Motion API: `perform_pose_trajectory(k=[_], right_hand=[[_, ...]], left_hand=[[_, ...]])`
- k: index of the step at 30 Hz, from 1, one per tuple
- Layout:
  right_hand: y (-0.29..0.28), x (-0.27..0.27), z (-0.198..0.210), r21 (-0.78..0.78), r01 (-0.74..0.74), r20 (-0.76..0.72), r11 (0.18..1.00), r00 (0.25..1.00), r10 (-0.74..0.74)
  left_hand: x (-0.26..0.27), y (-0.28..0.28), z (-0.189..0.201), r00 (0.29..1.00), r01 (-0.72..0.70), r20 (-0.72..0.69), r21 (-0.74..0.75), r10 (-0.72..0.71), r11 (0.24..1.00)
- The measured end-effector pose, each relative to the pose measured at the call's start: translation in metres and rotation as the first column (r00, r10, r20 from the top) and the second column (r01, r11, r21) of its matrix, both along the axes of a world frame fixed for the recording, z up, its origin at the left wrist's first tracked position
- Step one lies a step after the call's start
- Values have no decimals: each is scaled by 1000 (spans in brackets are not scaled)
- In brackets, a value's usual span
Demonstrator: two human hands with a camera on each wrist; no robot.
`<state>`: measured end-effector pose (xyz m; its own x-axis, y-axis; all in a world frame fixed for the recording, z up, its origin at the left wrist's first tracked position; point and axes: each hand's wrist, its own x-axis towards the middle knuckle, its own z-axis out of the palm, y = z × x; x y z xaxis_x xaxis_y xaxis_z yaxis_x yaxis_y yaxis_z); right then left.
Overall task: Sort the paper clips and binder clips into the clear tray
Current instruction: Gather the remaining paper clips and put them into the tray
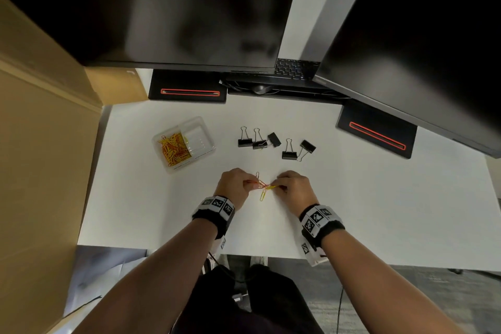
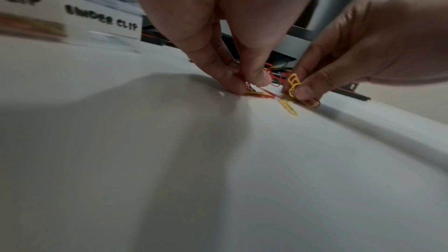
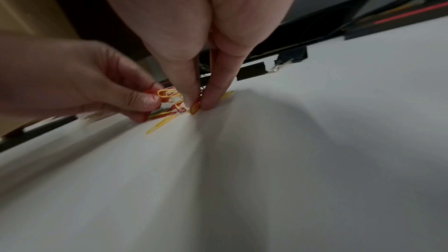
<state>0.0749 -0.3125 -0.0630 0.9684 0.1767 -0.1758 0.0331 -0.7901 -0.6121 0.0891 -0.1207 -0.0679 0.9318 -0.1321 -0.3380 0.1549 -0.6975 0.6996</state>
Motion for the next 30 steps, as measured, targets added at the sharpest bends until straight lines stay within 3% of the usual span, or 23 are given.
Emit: perform_pose_trajectory(k=[5,10,14,18,20,23,30], right_hand=[[-9,0,5,135,181,-80,974,982,-172],[-11,-1,16,287,382,-222,878,918,-327],[9,10,39,409,388,-240,826,919,-313],[58,37,61,526,316,-242,789,946,-217],[92,53,65,559,284,-256,779,953,-164],[145,71,66,558,222,-261,800,961,-85],[220,88,58,428,157,-248,890,967,-52]], left_hand=[[-3,7,12,981,-190,-70,-176,180,966],[-8,17,27,955,-293,-146,-309,259,905],[-9,36,45,948,-318,-114,-391,297,864],[1,83,67,862,-485,-125,-484,491,728],[8,111,75,786,-581,-106,-461,609,671],[19,145,78,712,-672,-45,-331,701,662],[37,169,62,675,-731,-63,-192,735,654]])
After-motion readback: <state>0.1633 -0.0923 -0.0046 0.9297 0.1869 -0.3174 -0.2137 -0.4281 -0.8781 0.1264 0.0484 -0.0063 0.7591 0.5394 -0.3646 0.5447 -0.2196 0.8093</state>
